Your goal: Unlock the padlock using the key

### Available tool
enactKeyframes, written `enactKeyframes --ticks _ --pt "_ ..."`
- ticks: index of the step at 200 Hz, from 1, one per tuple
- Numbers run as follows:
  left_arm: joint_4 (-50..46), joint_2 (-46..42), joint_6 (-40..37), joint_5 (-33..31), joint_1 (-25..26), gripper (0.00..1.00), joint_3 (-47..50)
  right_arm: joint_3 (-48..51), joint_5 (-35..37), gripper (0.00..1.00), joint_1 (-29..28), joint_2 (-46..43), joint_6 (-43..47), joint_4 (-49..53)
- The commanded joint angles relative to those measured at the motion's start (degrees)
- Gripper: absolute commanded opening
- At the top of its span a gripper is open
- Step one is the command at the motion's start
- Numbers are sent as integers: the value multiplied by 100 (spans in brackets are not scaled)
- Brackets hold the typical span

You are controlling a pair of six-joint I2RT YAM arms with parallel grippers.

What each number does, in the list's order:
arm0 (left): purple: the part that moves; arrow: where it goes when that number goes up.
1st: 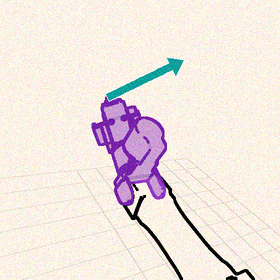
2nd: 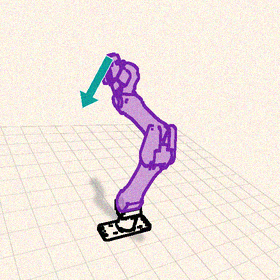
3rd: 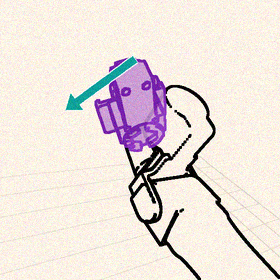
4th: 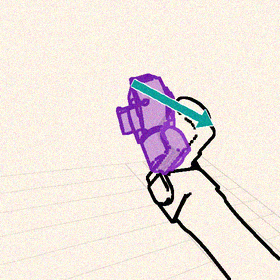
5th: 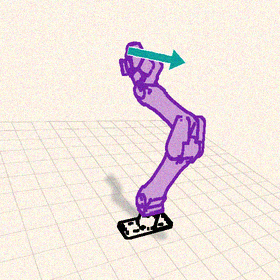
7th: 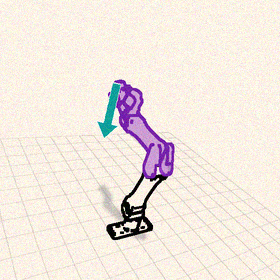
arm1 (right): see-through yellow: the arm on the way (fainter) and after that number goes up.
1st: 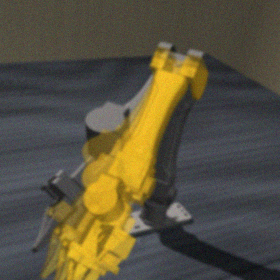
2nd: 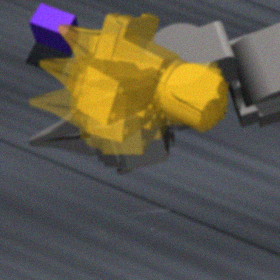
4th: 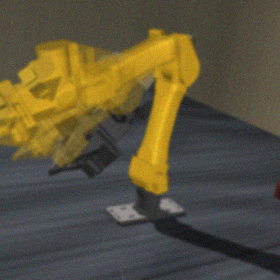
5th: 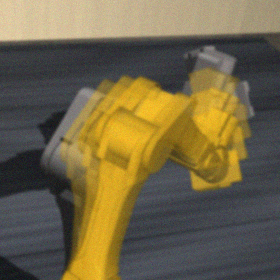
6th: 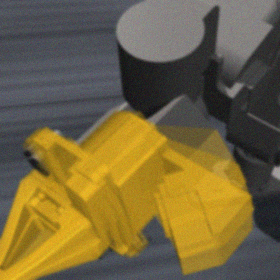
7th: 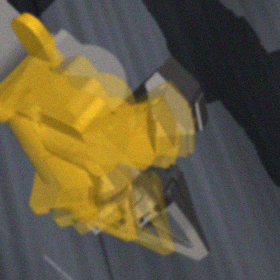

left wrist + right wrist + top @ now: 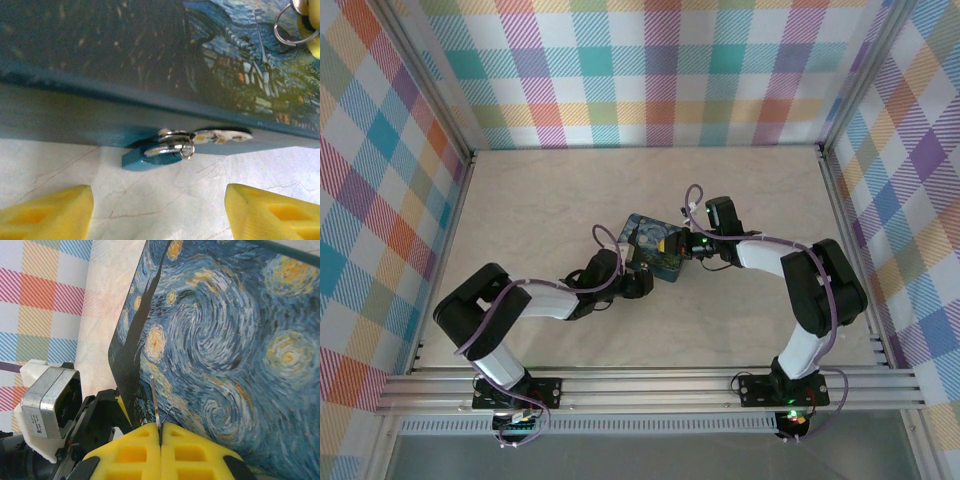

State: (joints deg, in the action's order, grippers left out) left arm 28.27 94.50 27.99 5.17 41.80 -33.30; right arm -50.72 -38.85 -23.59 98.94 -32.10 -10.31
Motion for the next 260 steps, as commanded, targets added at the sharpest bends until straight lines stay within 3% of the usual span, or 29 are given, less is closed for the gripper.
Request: enactKeyframes --ticks 1,109,260 --pt "185 191 -214 75 -53 66 -226 88 196 0 -9 219 158 508" --pt "411 584 -27 473 -39 45 -441 123 189 0 -14 203 81 429" --pt "513 403 288 138 148 38 -445 159 150 0 -13 193 37 354"
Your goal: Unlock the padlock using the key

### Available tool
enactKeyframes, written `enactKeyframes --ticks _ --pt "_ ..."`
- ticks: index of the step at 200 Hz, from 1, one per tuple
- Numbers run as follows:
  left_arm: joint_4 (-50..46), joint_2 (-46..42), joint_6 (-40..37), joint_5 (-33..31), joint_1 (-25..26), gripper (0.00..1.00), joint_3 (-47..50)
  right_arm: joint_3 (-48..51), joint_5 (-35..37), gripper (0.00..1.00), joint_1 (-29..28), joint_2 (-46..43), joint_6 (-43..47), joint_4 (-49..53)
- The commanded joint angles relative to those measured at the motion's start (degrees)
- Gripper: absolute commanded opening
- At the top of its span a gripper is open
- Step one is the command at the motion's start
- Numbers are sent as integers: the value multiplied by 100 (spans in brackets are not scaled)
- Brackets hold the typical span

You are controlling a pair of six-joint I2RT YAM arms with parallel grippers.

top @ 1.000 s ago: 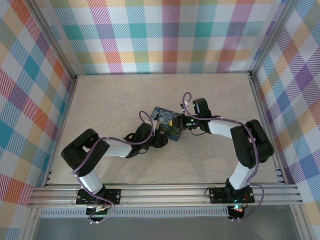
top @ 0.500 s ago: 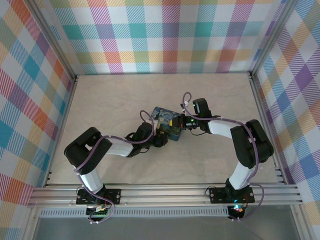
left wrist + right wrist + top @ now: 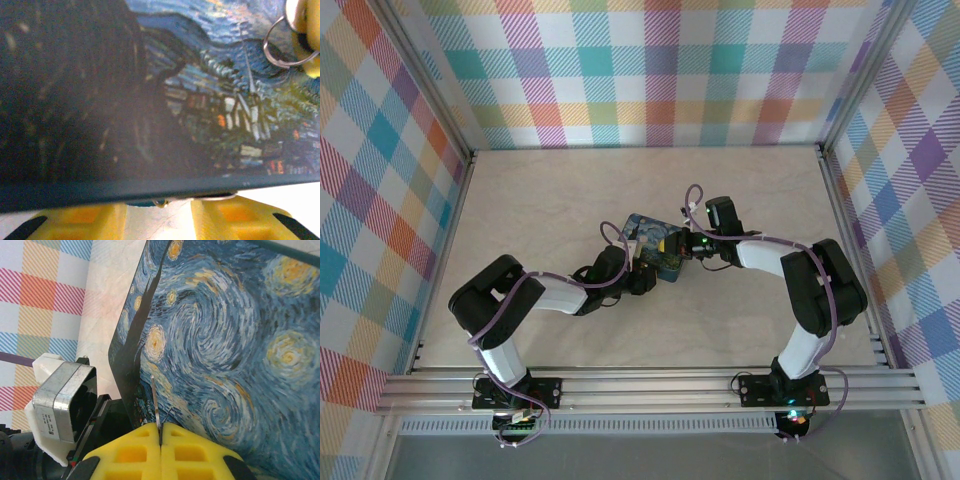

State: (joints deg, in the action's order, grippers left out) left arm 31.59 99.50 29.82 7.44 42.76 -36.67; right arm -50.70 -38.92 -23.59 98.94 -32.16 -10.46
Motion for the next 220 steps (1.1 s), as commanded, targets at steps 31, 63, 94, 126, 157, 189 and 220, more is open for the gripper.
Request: enactKeyframes --ticks 31,63,94,126,157,189,220 --pt "198 -102 154 -172 72 37 -122 157 156 0 -14 186 42 369" --pt "152 -47 180 -267 83 36 -125 156 150 0 -15 185 26 361" --pt "150 25 232 -296 119 36 -174 165 156 0 -14 180 9 353" --pt "143 94 278 -373 165 35 -215 165 154 0 -18 187 -9 335" --pt "97 165 304 -433 214 35 -280 174 155 0 -9 180 -18 331" --pt "82 205 334 -481 224 34 -315 183 147 0 -14 187 -21 324" --pt "56 251 390 -534 244 32 -365 196 147 0 -13 182 -44 297"
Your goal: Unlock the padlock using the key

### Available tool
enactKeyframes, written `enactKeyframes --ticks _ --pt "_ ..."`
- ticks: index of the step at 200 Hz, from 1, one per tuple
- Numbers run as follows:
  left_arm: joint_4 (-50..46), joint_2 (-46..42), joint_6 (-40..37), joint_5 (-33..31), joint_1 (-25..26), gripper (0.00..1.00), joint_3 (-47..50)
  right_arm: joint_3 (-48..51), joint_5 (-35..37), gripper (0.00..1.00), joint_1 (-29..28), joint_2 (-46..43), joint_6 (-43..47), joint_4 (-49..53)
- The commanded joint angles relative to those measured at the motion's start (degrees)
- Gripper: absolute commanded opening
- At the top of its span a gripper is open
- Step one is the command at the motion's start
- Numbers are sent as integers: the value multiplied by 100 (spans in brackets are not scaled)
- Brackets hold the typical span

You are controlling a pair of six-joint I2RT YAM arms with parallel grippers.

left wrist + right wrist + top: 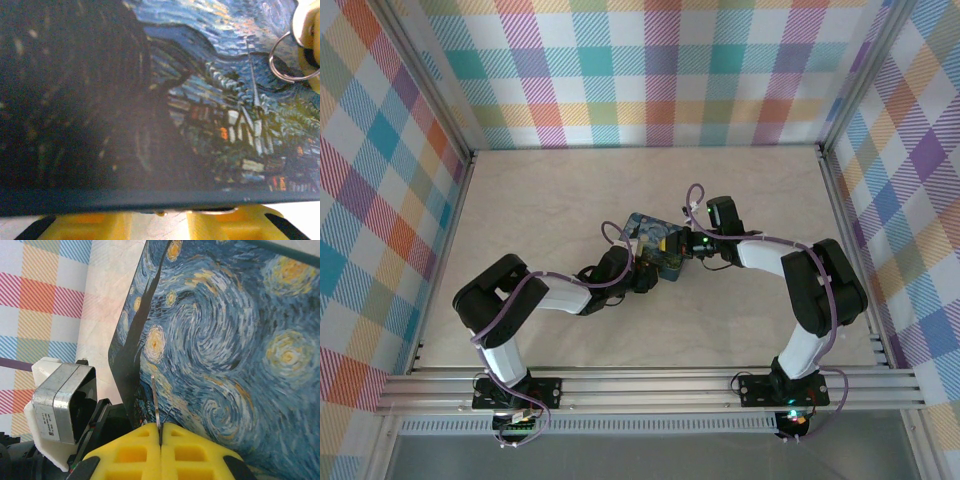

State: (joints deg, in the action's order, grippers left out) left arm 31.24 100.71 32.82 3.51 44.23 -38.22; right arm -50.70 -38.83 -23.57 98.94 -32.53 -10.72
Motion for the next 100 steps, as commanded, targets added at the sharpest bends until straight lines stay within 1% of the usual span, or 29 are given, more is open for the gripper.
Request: enactKeyframes --ticks 1,55,100 --pt "87 132 96 -145 100 32 -207 194 138 0 -16 185 -7 324" --pt "-8 231 521 -270 104 32 -298 236 134 0 -24 181 -50 278" --pt "-37 290 778 -210 105 33 -403 245 137 0 -25 175 -60 280"
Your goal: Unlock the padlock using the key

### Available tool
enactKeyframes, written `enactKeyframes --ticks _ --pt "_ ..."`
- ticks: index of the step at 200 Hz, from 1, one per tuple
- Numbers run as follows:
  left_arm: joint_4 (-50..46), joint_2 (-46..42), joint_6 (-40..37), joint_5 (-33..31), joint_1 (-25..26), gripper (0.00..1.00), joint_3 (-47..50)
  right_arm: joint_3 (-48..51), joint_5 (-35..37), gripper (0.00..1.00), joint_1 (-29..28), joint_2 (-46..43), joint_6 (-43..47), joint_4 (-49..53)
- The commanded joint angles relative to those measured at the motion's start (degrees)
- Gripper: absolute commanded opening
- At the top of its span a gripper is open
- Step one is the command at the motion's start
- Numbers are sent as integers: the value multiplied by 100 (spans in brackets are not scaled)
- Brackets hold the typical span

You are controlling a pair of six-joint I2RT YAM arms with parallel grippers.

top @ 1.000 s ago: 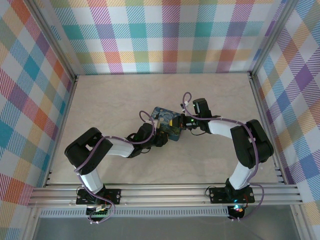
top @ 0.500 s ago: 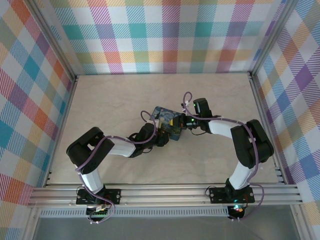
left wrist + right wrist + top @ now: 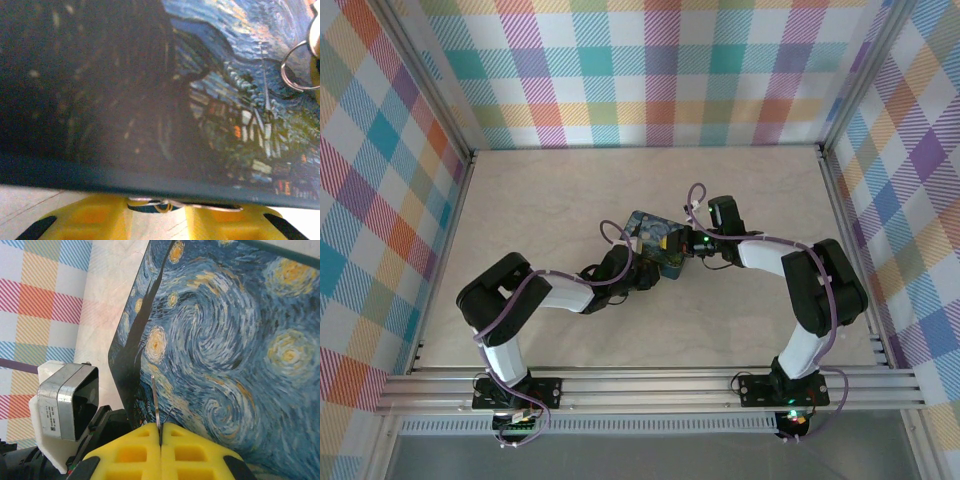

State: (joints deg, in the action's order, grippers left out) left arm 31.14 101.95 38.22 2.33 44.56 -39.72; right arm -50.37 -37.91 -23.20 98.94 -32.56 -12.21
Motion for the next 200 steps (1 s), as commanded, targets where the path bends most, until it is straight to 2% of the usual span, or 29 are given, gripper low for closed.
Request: enactKeyframes --ticks 1,49,123,149,200 --pt "-27 166 243 -88 72 33 -258 212 46 0 -62 177 -58 420" --pt "-129 266 292 13 76 32 -394 229 31 0 -64 159 -67 403" --pt "-171 178 366 107 71 23 -422 222 76 0 -57 -89 -69 418" --pt "-153 39 416 135 71 23 -351 120 243 0 -43 -442 111 667" --pt "-204 -303 687 268 72 23 -255 255 1098 0 -32 -1553 927 1522"
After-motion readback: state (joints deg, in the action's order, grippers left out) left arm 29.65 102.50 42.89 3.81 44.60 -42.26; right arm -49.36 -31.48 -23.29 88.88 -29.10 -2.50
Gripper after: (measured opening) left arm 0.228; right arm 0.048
